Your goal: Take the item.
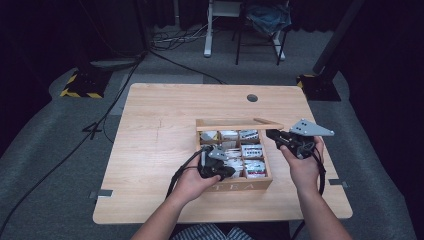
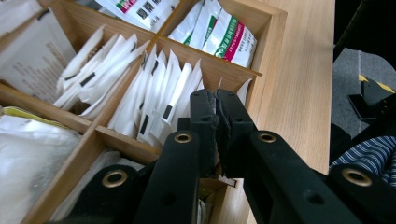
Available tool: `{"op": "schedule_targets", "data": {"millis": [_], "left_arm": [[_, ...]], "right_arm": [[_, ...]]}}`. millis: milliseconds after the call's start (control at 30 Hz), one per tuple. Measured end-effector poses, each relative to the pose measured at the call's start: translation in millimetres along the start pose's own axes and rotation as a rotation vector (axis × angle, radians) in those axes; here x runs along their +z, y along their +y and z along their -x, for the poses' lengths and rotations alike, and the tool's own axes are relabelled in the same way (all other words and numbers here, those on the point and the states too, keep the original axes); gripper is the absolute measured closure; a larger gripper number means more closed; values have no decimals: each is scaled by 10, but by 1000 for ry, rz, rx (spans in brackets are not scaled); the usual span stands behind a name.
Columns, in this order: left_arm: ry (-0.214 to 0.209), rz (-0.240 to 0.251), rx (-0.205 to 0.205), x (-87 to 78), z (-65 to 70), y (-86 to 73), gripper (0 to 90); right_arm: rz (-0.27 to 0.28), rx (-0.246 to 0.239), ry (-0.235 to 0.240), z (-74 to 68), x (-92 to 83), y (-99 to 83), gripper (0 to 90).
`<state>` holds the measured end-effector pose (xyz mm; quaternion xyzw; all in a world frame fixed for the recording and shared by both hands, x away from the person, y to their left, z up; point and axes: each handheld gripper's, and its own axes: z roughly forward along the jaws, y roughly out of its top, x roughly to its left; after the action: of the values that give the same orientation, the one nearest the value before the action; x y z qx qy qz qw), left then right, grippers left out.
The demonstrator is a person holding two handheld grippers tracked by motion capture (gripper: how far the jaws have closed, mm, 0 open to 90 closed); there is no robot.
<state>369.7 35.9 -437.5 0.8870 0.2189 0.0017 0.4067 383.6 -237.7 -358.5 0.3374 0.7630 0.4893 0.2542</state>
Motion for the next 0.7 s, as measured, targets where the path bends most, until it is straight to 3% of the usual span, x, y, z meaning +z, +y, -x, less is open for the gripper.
{"op": "schedule_targets", "data": {"millis": [200,367,700], "left_arm": [[-14,-40,-3,73,-17,2,851],[-22,-41,-4,83,-19,8,876],[-6,13,2,4,-18,23,887]], "right_arm": [[-3,0,1,-1,3,-3,847],[-3,2,2,0,3,-5,847],[-7,0,1,0,7,-9,847]]}}
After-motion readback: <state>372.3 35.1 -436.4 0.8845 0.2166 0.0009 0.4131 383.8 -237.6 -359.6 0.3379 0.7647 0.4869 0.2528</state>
